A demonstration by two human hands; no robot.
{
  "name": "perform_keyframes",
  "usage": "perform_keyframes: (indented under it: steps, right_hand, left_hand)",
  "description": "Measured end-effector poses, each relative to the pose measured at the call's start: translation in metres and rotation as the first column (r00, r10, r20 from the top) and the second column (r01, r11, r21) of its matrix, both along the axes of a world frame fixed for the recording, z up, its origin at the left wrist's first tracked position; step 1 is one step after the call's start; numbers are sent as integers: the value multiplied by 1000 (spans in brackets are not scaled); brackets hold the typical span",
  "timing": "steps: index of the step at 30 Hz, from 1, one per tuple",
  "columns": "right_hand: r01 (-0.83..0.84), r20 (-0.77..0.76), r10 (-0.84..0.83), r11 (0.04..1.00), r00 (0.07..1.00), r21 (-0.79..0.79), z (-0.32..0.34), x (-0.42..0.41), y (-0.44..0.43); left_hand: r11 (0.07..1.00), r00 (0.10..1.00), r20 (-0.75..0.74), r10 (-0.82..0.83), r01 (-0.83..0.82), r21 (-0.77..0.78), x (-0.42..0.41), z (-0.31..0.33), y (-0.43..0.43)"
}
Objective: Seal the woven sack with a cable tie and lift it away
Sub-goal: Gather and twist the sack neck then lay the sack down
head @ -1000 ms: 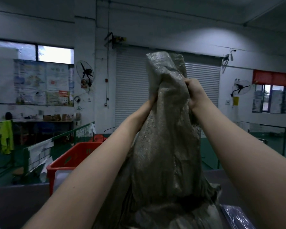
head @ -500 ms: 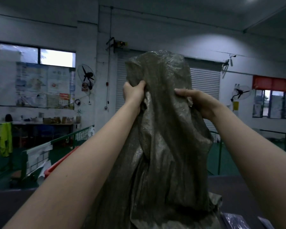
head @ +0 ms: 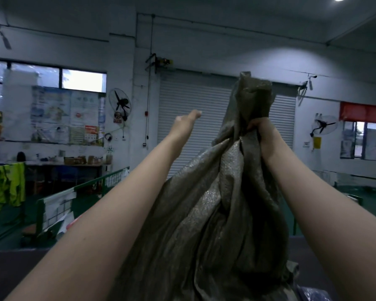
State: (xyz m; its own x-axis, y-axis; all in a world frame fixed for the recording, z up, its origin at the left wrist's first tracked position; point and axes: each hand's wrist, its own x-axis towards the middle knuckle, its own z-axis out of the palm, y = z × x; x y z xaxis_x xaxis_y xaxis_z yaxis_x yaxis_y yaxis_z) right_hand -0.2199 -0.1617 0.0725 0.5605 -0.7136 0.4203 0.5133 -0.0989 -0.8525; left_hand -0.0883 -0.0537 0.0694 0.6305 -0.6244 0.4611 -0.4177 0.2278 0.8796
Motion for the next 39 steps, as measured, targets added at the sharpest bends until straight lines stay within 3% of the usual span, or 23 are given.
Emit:
perform_keyframes:
  steps: [4, 7, 9, 11, 13, 18, 20, 22, 25, 29, 31, 35, 36, 37, 38, 39]
  right_hand:
    - [-161, 139, 155, 986, 978, 32, -6, 7, 0]
    - [-232, 180, 226, 973, 957, 15, -8, 11, 7]
    - [-240, 216, 233, 971, 948, 5, -7, 13, 10]
    - [-216, 213, 208, 976, 955, 14, -7, 13, 7]
    - [-166, 128, 167, 986, 977, -23, -8, 8, 8]
    - [-185, -150, 158, 964, 976, -189, -16, -3, -4]
    - [-209, -273, 135, 941, 953, -266, -17, -2, -3]
    - [-267, -289, 192, 931, 938, -248, -18, 0, 0]
    - [-365, -179, 334, 913, 925, -184, -17, 4, 4]
    - [-280, -129, 261, 947, 957, -157, -15, 13, 5]
    - [-224, -54, 220, 969, 974, -106, -13, 11, 8]
    - [-307, 227, 304, 951, 925, -22, -8, 4, 4]
    - [-322, 268, 320, 946, 909, -37, -6, 3, 5]
    - [-326, 294, 325, 944, 899, -49, -6, 5, 6]
    - [-337, 308, 338, 940, 889, -60, -6, 7, 8]
    - [-347, 312, 349, 936, 884, -65, -6, 10, 9]
  left_hand:
    - [964, 974, -65, -215, 223, 146, 0, -17, -10]
    - [872, 865, -167, -472, 487, 58, -8, -19, -20]
    - [887, 873, -177, -455, 462, 1, -14, -16, -23]
    - [949, 941, -121, -315, 314, -31, -20, -11, -21]
    - [974, 977, -62, -204, 196, -111, -20, -10, -20]
    - [876, 966, -95, -241, 175, -449, -9, 1, -23]
    - [832, 953, -62, -296, 225, -507, -17, 8, -20]
    - [775, 897, -50, -439, 350, -526, -29, 15, -17]
    - [735, 838, -8, -546, 475, -483, -42, 20, -12]
    - [776, 888, -26, -459, 387, -497, -32, 22, -2]
    - [838, 924, -24, -381, 334, -432, -21, 20, 6]
    - [971, 971, -36, -237, 237, -3, -5, 2, 31]
    - [988, 986, 114, -122, 110, 108, -4, -4, 38]
    - [976, 979, 81, -185, 174, 130, -5, -14, 42]
    - [945, 943, -95, -319, 324, 44, -6, -18, 39]
    - [934, 925, -151, -350, 356, 15, -13, -17, 39]
